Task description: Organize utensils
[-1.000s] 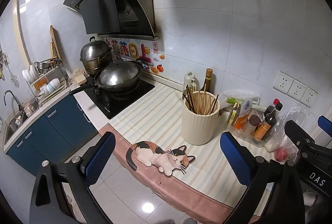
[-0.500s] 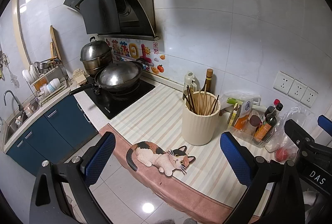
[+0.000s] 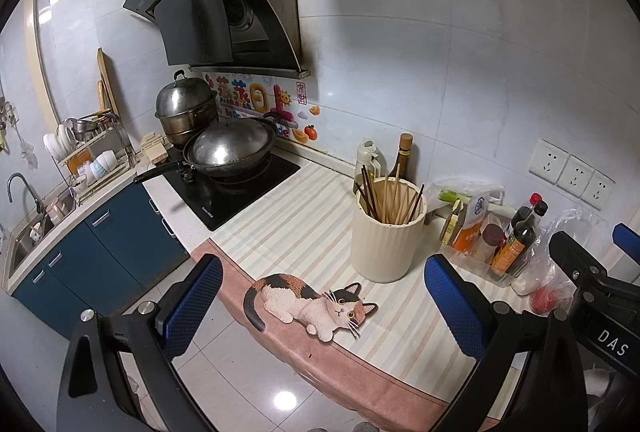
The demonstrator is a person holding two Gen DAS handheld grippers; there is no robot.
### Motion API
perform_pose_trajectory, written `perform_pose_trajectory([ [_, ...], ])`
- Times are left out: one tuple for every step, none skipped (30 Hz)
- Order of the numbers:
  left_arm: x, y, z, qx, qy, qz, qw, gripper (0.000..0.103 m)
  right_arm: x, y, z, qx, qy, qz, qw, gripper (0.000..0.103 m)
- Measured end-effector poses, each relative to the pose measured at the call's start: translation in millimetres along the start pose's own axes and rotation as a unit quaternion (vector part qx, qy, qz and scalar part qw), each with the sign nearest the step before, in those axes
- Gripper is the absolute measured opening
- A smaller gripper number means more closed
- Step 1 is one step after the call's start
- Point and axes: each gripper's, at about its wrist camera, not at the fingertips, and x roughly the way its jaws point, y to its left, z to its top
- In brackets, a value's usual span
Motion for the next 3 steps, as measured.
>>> perform_pose_trajectory([
  [-0.8, -0.2, 0.7, 0.000, -0.002, 0.000, 1.0000, 0.103, 0.8, 0.0, 0.2, 0.000, 0.000, 0.000, 1.000, 0.103],
  [-0.2, 0.2, 2.3, 0.000, -0.003, 0.000, 1.0000, 0.103, 0.2, -0.1, 0.2, 0.000, 0.000, -0.001, 1.000, 0.103],
  [-0.5, 0.4, 3.9, 0.000, -0.003, -0.002, 1.0000, 0.103, 0.1, -0.1, 0.3, 0.000, -0.001, 0.000, 1.000, 0.103],
])
